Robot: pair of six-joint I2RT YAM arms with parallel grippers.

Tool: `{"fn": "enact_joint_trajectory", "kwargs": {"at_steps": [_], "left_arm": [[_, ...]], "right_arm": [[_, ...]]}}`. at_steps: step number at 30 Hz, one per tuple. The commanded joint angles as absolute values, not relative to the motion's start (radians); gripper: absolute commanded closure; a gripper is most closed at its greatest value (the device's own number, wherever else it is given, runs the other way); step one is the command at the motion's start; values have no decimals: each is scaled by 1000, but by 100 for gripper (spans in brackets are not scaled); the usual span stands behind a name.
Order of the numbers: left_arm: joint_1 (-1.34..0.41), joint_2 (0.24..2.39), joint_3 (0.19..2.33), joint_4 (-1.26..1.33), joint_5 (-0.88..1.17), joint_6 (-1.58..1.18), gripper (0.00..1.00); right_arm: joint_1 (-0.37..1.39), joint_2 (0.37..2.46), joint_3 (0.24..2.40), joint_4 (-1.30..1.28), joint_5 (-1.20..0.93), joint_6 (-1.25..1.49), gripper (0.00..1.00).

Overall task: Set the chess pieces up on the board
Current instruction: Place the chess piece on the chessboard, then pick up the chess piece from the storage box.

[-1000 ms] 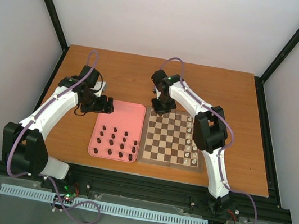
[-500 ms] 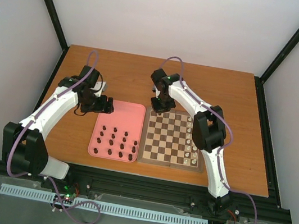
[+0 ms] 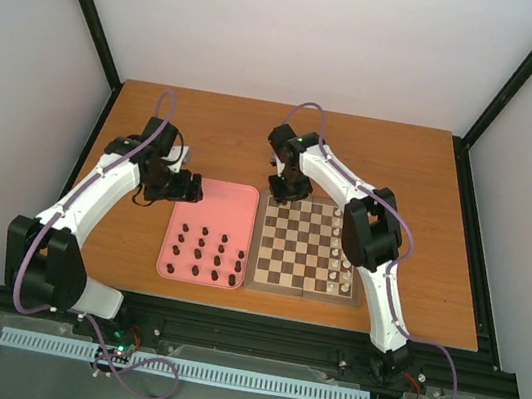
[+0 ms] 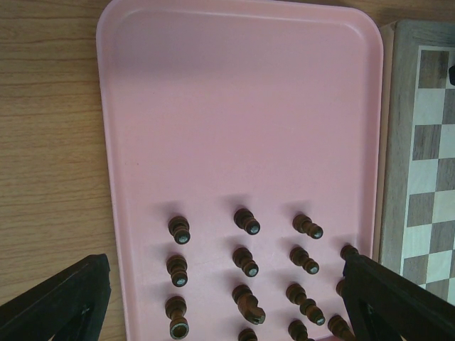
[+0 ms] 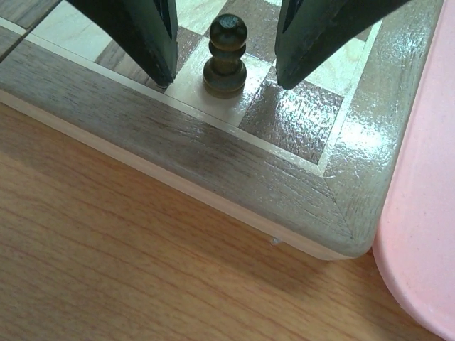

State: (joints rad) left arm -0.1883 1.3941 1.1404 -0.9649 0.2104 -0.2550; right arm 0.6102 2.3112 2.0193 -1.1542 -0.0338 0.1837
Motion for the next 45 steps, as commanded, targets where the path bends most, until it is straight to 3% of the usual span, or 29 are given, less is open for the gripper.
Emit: {"fn": "enact_joint_trajectory", "kwargs": {"at_steps": [1,14,30,45], "left_arm": [[-191,1401,1167,-949,220,-249,0],[-189,1378,1156,-962,166,-267,0],[-109,1307,1057,-933,263,-317,0],[-110,1311,1071,-929,296,-322,0]], "right_arm": [[604,2284,2018,-1159,-34,172,62],[686,2081,2035,-1269,-33,184,44],[992,2034,1826,-1220,-109,218,47],[1017,2166,1845,-1169,-49,259,55]]}}
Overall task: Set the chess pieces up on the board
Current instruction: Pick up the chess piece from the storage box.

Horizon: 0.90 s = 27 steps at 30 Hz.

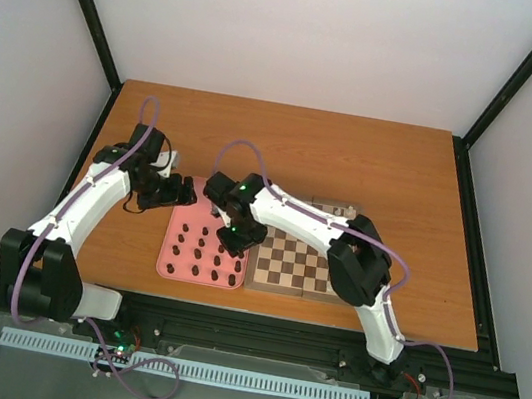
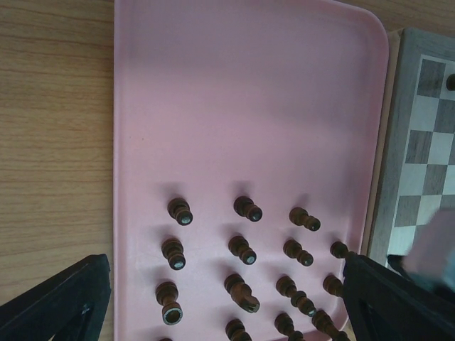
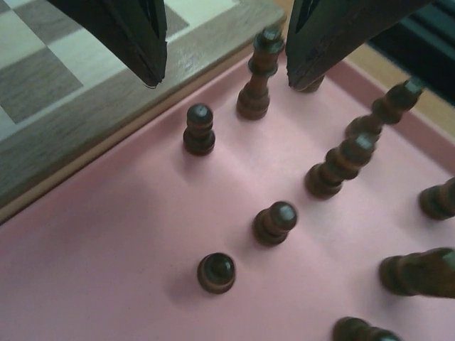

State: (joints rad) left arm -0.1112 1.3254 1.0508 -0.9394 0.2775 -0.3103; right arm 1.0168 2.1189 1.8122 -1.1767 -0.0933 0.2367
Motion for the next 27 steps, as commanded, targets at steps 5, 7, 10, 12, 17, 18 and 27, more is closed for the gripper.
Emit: {"fn": "enact_joint_trajectory", "kwargs": {"at_steps": [5,7,10,12,17,18,27], "left_arm": [[-109,1307,1074,-933,295,-319,0],[-110,1308,1077,-933,293,-318,0],[-110,1311,1075,-933,292,-318,0],[-110,1313,1074,-932,292,-317,0],[-110,1322,1076,-928,295,-316,0],[-109,1324,1075,-929,295,-318,0],[-109,1333,1077,-927,293,-316,0]], "right_arm": [[1003,2206,1868,-1170,-45,261,58],[993,2213,1866,-1163,-55,261,61],[983,2226,1869,-1158,-78,258,63],[980,2234,1873,-1161,-86,254,64],[979,2252,1883,-1159,-109,239,66],[979,2255,1884,-1162,-113,237,67],[975,2269,1880,-1175,-118,234,69]]}}
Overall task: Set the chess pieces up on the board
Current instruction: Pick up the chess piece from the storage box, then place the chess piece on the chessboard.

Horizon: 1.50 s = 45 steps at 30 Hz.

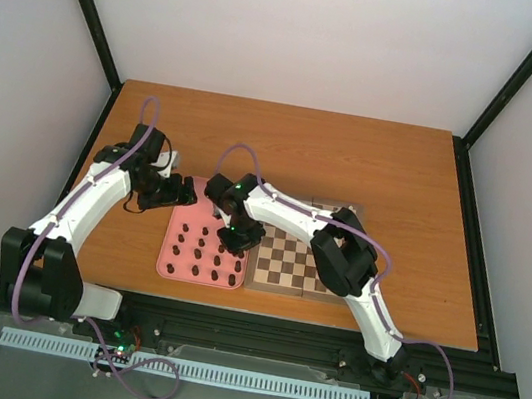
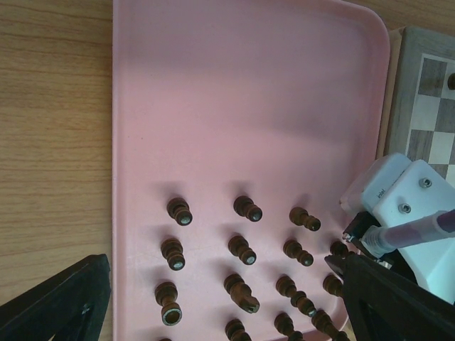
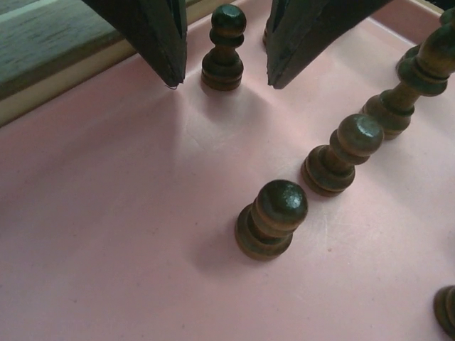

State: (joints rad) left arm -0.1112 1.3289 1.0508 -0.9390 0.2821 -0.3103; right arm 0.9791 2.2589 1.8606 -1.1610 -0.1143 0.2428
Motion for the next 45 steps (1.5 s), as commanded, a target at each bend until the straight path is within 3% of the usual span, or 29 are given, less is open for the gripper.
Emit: {"fn": "enact_joint_trajectory", "kwargs": {"at_steps": [1,16,29,45], "left_arm": [[-110,1335,1077,-927,294,-317,0],[-109,1344,1074,-924,289,-317,0],[-109,1347,1075,-923,286,-316,0],[-109,1356,1081,-929,281,-313,0]], "right_arm": [[973,2270,1880,-1175,-118,235,71],[967,2248,1883,-1188,-86,245,96],[889,2122,1972,-1252,-103,257,97],[680,2090,1781,-1114,-19,243,97]]}}
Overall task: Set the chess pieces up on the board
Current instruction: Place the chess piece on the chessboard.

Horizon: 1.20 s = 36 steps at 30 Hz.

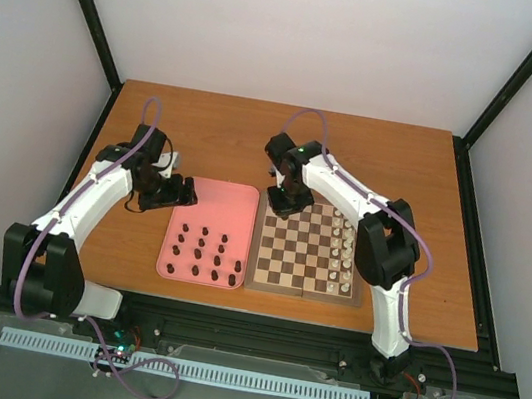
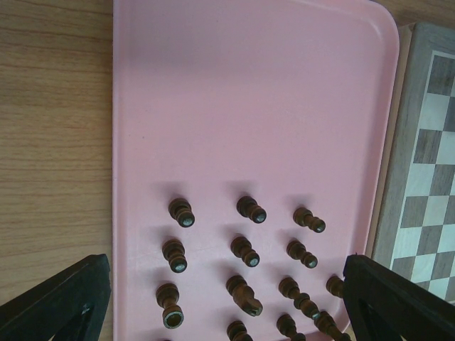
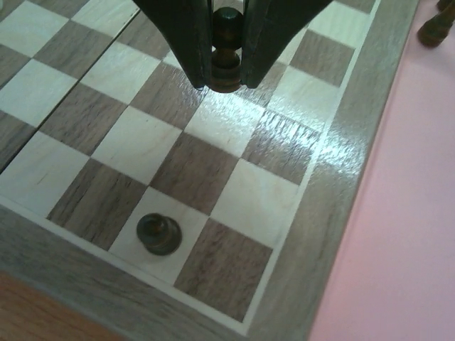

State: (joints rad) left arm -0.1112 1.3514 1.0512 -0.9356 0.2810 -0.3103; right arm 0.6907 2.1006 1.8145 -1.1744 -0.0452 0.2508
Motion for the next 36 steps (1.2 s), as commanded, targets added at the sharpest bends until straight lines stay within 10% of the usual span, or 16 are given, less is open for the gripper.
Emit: {"fn": "enact_joint_trajectory", "kwargs": {"at_steps": [1,36], "left_arm": [[-110,1357,1081,-928,281,-313,0],[-109,1386,1100,-934,278,-307,0]], "right_arm": [[675,2091,1773,-1102,-18,243,97],[632,2186,1818,-1037,-12,210,94]]}}
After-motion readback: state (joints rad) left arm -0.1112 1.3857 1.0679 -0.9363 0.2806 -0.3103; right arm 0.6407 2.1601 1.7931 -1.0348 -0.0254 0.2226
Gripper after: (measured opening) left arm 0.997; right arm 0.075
